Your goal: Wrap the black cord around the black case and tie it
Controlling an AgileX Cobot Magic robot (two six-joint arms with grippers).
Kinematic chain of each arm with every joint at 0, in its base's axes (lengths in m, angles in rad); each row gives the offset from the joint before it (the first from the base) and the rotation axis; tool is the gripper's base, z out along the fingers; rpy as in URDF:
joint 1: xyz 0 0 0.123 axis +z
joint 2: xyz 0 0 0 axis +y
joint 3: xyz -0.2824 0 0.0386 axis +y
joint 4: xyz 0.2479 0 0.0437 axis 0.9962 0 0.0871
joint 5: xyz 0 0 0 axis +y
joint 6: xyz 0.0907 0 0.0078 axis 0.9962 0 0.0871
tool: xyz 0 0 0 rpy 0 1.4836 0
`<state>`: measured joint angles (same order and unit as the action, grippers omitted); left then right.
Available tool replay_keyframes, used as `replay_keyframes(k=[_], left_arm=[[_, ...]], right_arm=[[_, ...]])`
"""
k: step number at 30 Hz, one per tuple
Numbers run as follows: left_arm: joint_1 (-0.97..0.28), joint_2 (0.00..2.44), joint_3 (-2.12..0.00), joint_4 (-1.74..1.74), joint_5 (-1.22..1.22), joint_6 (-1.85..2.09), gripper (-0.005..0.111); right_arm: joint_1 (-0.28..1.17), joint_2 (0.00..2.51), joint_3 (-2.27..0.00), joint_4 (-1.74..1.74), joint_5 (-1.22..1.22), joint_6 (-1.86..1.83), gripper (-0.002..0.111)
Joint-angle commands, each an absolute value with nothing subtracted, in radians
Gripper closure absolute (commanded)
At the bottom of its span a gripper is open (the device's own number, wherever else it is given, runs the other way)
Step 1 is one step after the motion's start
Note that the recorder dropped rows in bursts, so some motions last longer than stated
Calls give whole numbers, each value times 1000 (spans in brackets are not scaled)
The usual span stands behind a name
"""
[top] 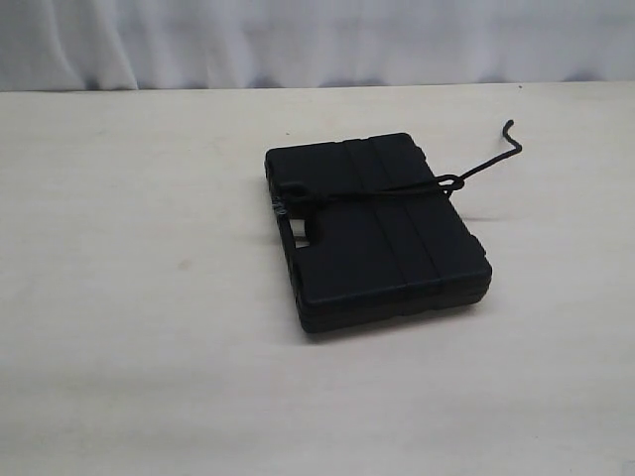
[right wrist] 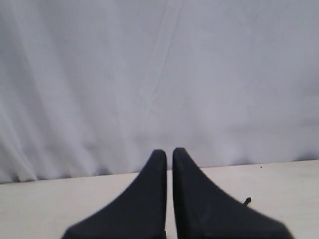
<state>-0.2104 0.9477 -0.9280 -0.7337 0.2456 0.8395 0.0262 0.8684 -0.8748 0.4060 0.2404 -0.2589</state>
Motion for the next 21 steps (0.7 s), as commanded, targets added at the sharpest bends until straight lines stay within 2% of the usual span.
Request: replay_keyframes(k=[1, 11, 21], left_arm=[[-210, 785, -813, -782, 155, 831, 107], [-210, 518, -630, -836, 146, 831, 107], [-210, 295, -570, -877, 230, 830, 107]], right_arm=[[26, 729, -787, 411, 144, -246, 104], [26, 451, -691, 464, 161, -246, 104], [26, 241, -623, 453, 166, -246, 104]])
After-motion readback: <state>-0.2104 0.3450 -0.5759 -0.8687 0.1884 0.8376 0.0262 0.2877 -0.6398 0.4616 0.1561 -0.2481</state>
